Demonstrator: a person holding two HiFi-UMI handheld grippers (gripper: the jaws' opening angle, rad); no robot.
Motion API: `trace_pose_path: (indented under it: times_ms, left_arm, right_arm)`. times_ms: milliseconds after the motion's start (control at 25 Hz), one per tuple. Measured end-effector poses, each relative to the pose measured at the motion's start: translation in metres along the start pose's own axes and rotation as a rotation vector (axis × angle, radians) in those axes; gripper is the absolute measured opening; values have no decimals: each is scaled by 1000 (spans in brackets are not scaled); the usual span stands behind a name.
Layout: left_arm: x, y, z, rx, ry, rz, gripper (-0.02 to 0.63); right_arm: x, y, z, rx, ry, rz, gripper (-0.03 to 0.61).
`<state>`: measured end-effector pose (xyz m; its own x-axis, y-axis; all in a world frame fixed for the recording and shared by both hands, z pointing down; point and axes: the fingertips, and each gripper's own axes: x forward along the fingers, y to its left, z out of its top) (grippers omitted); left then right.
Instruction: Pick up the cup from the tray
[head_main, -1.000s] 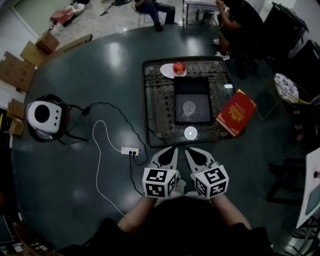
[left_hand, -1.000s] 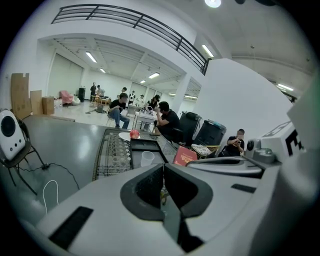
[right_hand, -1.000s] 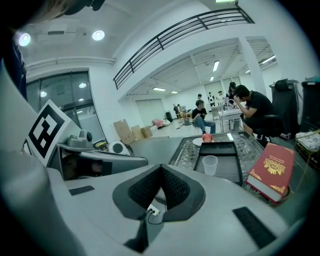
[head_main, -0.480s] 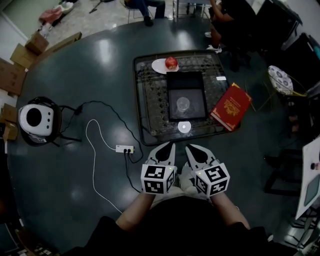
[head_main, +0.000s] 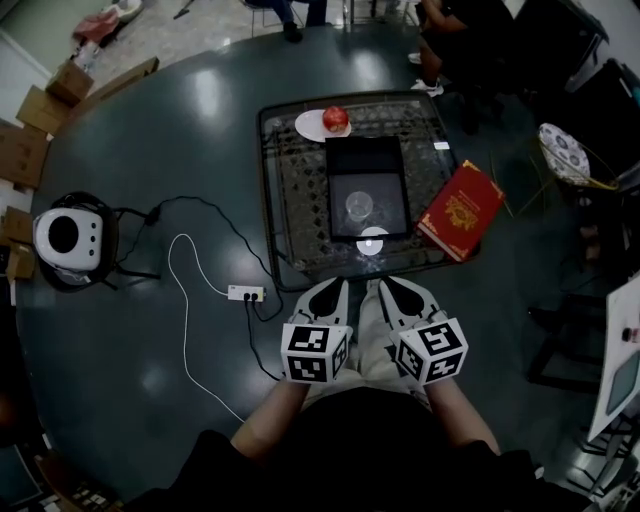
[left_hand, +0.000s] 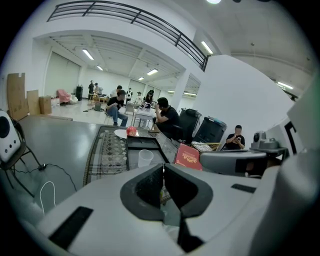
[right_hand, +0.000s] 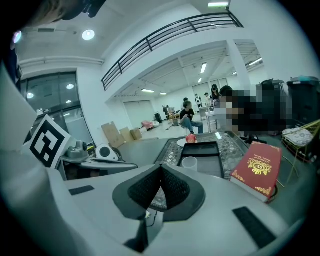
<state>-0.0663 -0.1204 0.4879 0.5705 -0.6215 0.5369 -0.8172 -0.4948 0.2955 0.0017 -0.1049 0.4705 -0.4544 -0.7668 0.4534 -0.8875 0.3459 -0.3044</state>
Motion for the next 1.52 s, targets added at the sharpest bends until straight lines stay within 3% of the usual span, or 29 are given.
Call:
trace_pose_path:
  times_ms: [400, 680, 840, 1200, 1520]
  left_arm:
    - [50, 12, 7, -41, 2, 38, 15]
    - [94, 22, 5, -12, 37, 58, 22]
    - [121, 28, 0, 8, 70, 60, 119]
    - [182, 53, -20, -4, 152, 98, 222]
    - [225, 61, -32, 53, 224, 111, 313]
  right_arm:
    - [32, -41, 10, -13, 44, 28, 11]
    - [57, -65, 12, 2, 79, 41, 11]
    - [68, -77, 11, 13, 99, 45, 11]
    - [83, -95, 6, 43, 124, 42, 11]
    - [88, -104, -2, 63, 141, 49, 11]
